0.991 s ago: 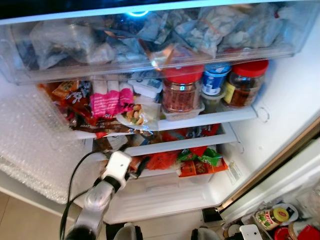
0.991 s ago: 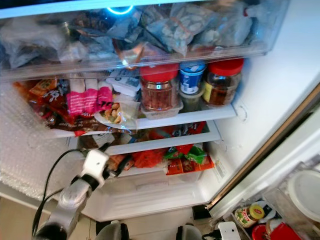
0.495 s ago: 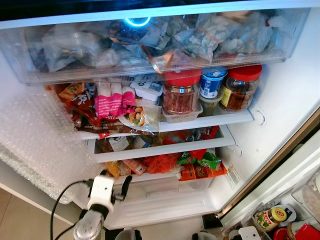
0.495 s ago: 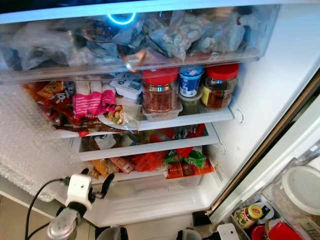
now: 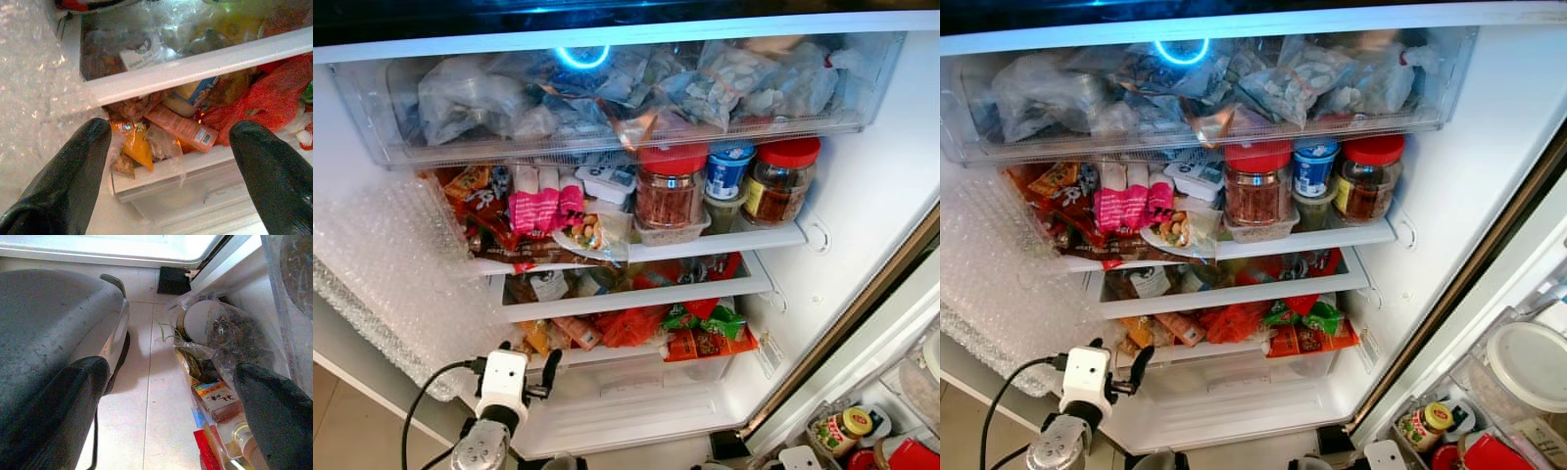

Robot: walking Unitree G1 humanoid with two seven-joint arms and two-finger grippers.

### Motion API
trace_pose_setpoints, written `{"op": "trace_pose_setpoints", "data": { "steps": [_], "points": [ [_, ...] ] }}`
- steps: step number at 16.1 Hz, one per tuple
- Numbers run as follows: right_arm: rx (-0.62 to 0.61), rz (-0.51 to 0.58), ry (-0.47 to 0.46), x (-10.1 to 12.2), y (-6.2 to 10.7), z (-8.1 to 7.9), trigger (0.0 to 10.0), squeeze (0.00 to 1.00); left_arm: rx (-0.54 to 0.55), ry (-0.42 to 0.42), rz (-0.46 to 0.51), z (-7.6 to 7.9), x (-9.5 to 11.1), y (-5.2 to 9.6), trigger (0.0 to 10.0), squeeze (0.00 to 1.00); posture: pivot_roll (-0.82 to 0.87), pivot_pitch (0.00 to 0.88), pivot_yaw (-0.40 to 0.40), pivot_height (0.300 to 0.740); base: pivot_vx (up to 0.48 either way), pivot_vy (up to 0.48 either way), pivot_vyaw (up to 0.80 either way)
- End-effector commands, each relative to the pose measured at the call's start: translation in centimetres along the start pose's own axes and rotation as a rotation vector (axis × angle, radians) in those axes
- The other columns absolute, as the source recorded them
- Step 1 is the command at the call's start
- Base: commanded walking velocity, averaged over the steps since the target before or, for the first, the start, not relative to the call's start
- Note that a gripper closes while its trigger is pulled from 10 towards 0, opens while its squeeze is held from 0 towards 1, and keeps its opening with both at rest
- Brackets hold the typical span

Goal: Restocking fridge

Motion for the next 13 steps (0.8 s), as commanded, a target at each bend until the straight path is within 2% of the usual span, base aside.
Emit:
{"op": "trace_pose_setpoints", "data": {
  "steps": [1, 7, 13],
  "points": [
    [0.011, 0.016, 0.001, 0.56, -0.12, -0.36, 10.0, 0.00, 0.018, 0.003, 0.007, -0.60, 0.42, 0.03, 10.0, 0.00, -0.02, 0.025, -0.005, 0.660, 0.000, 0.000, 0.00],
    [0.013, 0.014, 0.006, 0.56, -0.09, -0.20, 10.0, 0.00, 0.030, 0.017, -0.015, -0.62, -0.22, 0.50, 10.0, 0.00, -0.02, 0.042, -0.009, 0.660, -0.207, 0.000, 0.00],
    [0.012, 0.017, 0.000, 0.62, -0.09, -0.15, 10.0, 0.00, 0.043, 0.020, -0.029, -0.98, -0.41, 0.58, 10.0, 0.00, -0.02, 0.060, -0.007, 0.660, -0.304, 0.000, 0.00]
  ]
}}
Point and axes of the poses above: a point about 5 cm out from each wrist's last joint towards the gripper, its own y axis pointing back from the gripper into the wrist, its own x axis along the axis of the wrist's last joint, z = x × y, the point moved 6 cm from there along -y, pointing out of the wrist towards the gripper, and after that the axes turned 15 degrees about y, right-handed, at the moved point
